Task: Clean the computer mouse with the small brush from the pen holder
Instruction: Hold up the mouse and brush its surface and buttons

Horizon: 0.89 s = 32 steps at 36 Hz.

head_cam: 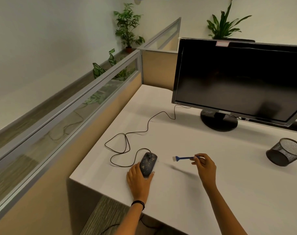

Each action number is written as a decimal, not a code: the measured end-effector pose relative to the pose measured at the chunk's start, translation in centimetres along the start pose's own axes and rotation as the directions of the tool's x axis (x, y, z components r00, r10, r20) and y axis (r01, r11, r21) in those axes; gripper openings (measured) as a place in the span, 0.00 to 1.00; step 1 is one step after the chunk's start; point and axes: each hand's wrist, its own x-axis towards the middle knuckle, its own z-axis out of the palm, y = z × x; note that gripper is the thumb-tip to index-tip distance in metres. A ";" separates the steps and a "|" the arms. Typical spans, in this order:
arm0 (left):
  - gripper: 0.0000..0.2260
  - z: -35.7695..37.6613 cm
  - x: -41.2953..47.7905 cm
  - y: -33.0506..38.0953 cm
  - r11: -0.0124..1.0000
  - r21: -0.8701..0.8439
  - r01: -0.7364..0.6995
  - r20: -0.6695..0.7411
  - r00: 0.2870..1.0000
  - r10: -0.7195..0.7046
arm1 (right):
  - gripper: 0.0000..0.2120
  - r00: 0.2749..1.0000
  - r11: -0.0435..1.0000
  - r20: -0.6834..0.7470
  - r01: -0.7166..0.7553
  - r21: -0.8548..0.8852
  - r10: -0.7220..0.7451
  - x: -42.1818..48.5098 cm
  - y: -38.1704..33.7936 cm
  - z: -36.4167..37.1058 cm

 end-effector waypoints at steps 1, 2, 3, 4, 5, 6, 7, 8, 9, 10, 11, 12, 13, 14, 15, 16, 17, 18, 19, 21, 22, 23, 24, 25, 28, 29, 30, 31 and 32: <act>0.31 0.0 0.0 0.0 1.000 0.002 0.001 0.000 1.000 -0.001 | 0.02 1.000 1.000 0.000 0.001 -0.003 -0.001 -0.1 0.0 -0.1; 0.31 0.1 0.0 0.0 1.000 0.003 0.004 0.000 1.000 -0.004 | 0.02 1.000 1.000 0.002 0.004 -0.006 -0.004 -0.1 -0.1 -0.1; 0.31 0.2 0.0 0.1 1.000 0.004 0.008 0.003 1.000 -0.008 | 0.02 1.000 1.000 0.004 0.003 -0.007 -0.003 -0.2 -0.1 -0.1; 0.31 0.3 0.0 0.1 1.000 0.008 0.015 0.010 1.000 -0.015 | 0.01 1.000 1.000 0.009 -0.001 -0.008 0.001 -0.3 -0.2 -0.1; 0.31 0.4 -0.1 0.1 1.000 0.013 0.022 0.015 1.000 -0.022 | 0.01 1.000 1.000 0.016 -0.003 -0.011 0.003 -0.4 -0.3 -0.2; 0.31 0.5 -0.1 0.1 1.000 0.015 0.027 0.016 0.999 -0.027 | 0.01 1.000 1.000 0.022 0.000 -0.016 0.000 -0.4 -0.4 -0.2; 0.31 0.5 -0.1 0.1 0.999 0.013 0.031 0.013 0.999 -0.031 | 0.01 1.000 1.000 0.026 0.006 -0.022 -0.005 -0.4 -0.5 -0.2; 0.31 0.5 -0.1 0.2 0.999 0.010 0.036 0.011 0.999 -0.036 | 0.01 1.000 1.000 0.028 0.011 -0.027 -0.011 -0.4 -0.5 -0.3; 0.30 0.6 0.0 0.2 0.999 0.006 0.040 0.010 0.999 -0.040 | 0.01 0.999 0.999 0.031 0.014 -0.032 -0.013 -0.5 -0.6 -0.3; 0.30 0.6 0.0 0.2 0.999 0.003 0.042 0.009 0.999 -0.042 | 0.01 0.999 0.999 0.033 0.016 -0.037 -0.015 -0.5 -0.6 -0.3; 0.29 0.6 0.1 0.2 0.999 -0.001 0.042 0.006 0.999 -0.042 | 0.01 0.999 0.999 0.034 0.017 -0.039 -0.016 -0.6 -0.6 -0.3; 0.29 0.6 0.2 0.1 0.999 -0.003 0.044 0.005 0.999 -0.044 | 0.01 0.999 0.999 0.034 0.020 -0.041 -0.018 -0.7 -0.7 -0.3; 0.29 0.5 0.3 0.1 0.999 -0.005 0.049 0.007 0.999 -0.049 | 0.01 0.999 0.999 0.034 0.021 -0.043 -0.019 -0.7 -0.7 -0.2; 0.29 0.5 0.3 0.0 0.999 -0.008 0.054 0.008 0.999 -0.054 | 0.01 0.999 0.999 0.035 0.023 -0.045 -0.021 -0.8 -0.7 -0.1; 0.28 0.5 0.4 -0.1 0.998 -0.015 0.057 0.007 0.998 -0.056 | 0.01 0.999 0.999 0.037 0.025 -0.047 -0.023 -0.9 -0.7 -0.1; 0.28 0.4 0.4 -0.2 0.998 -0.024 0.059 0.008 0.998 -0.059 | 0.01 0.999 0.998 0.039 0.028 -0.047 -0.026 -1.0 -0.7 0.0; 0.28 0.3 0.3 -0.4 0.997 -0.035 0.062 0.010 0.998 -0.061 | 0.01 0.999 0.998 0.040 0.029 -0.047 -0.027 -1.1 -0.7 0.1; 0.28 0.2 0.3 -0.5 0.997 -0.044 0.064 0.014 0.998 -0.063 | 0.01 0.999 0.998 0.043 0.032 -0.046 -0.030 -1.2 -0.7 0.2; 0.28 0.0 0.2 -0.6 0.997 -0.050 0.063 0.018 0.998 -0.063 | 0.01 0.998 0.998 0.045 0.034 -0.045 -0.032 -1.3 -0.7 0.3; 0.28 -0.4 0.1 -0.9 0.997 -0.058 0.054 0.030 0.998 -0.052 | 0.01 0.998 0.999 0.050 0.033 -0.041 -0.031 -1.5 -0.7 0.5; 0.28 -0.6 0.1 -1.0 0.997 -0.059 0.046 0.037 0.998 -0.044 | 0.01 0.998 0.999 0.053 0.031 -0.040 -0.029 -1.6 -0.8 0.7; 0.28 -0.9 0.0 -1.3 0.998 -0.059 0.036 0.041 0.999 -0.034 | 0.01 0.998 0.999 0.058 0.031 -0.042 -0.029 -1.7 -0.8 0.9; 0.28 -1.2 -0.1 -1.5 0.998 -0.059 0.026 0.045 0.999 -0.024 | 0.01 0.997 0.998 0.066 0.032 -0.045 -0.029 -1.8 -0.9 1.1; 0.28 -1.5 -0.2 -1.8 0.998 -0.059 0.017 0.047 0.999 -0.014 | 0.01 0.997 0.998 0.073 0.034 -0.047 -0.030 -1.9 -0.9 1.4; 0.28 -2.4 -0.5 -2.8 0.998 -0.064 -0.007 0.049 0.999 0.011 | 0.02 0.995 0.997 0.094 0.047 -0.053 -0.041 -2.1 -1.1 2.0; 0.28 -2.8 -0.6 -3.2 0.998 -0.067 -0.015 0.051 0.999 0.018 | 0.02 0.994 0.997 0.100 0.048 -0.056 -0.043 -2.2 -1.2 2.2; 0.28 -3.1 -0.7 -3.5 0.997 -0.074 -0.021 0.054 0.998 0.025 | 0.02 0.993 0.997 0.106 0.049 -0.056 -0.043 -2.4 -1.4 2.4; 0.28 -3.5 -0.9 -3.8 0.996 -0.085 -0.025 0.058 0.998 0.030 | 0.02 0.993 0.997 0.113 0.050 -0.055 -0.044 -2.5 -1.5 2.7; 0.28 -4.0 -0.9 -4.0 0.995 -0.095 -0.028 0.062 0.997 0.034 | 0.02 0.992 0.997 0.121 0.051 -0.053 -0.044 -2.7 -1.6 2.9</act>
